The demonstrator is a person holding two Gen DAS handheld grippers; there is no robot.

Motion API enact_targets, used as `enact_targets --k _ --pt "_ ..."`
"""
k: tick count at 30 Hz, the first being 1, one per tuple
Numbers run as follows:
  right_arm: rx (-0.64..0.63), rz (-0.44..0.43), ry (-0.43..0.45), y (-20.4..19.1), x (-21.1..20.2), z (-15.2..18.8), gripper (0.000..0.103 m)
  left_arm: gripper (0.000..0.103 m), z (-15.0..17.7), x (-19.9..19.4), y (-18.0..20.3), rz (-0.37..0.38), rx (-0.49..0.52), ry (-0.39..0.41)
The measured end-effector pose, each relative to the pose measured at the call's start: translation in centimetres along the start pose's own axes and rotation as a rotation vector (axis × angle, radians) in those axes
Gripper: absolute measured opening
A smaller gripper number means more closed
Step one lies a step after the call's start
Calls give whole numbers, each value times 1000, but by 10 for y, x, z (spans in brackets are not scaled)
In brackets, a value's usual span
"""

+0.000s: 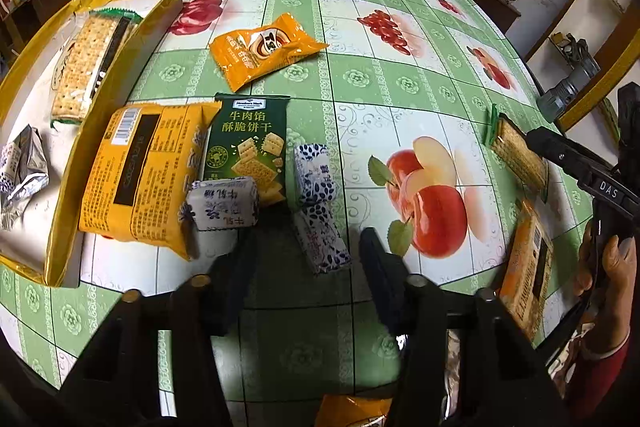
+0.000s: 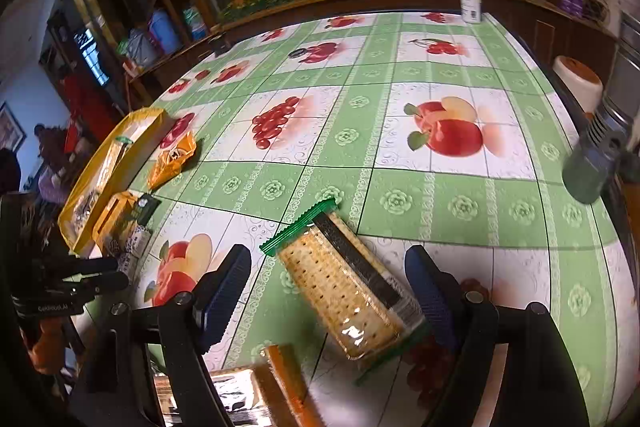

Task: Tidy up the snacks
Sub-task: 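Grasp a blue-and-white wrapped candy with the left tool while the right tool grasps another cracker pack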

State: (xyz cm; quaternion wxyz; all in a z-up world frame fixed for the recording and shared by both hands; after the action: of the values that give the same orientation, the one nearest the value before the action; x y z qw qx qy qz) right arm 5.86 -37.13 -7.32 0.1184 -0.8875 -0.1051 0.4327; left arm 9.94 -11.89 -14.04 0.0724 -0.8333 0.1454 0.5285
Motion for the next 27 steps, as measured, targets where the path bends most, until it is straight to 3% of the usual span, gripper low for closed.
enact_targets --k 1,3,10,11,12,14,21,27 --pt "-22 1 -16 0 3 0 82 25 -1 1 -1 -13 11 5" --pt "-50 8 -53 1 10 1 82 16 -3 2 -3 -3 19 7" --pt "-138 86 -140 3 28 15 81 15 -2 1 -4 44 40 21" --pt "-141 99 -139 2 27 16 77 15 -1 0 -5 46 43 24" --pt "-137 106 -135 3 25 15 62 15 -1 0 -4 46 47 26" --pt "-102 96 -123 4 21 14 48 15 0 -1 -2 46 55 31" --pt "-2 31 -42 -3 6 8 48 15 -2 -18 1 64 59 66" --pt "28 -55 39 -36 -11 -10 48 15 -9 -33 -8 43 41 107"
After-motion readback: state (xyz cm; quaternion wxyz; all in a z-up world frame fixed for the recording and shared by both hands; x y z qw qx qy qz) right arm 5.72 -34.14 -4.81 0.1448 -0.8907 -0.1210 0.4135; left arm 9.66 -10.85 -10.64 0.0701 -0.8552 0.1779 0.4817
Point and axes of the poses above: each gripper's, at about its wrist camera, not at the fingertips, and x roughly the way its jaws point, y to its right, z to its underside, the point moved 8 cm from there along x, roughly the way its jaws point, and after that the axes turned 7 degrees about -z, right-handed, at the moved point
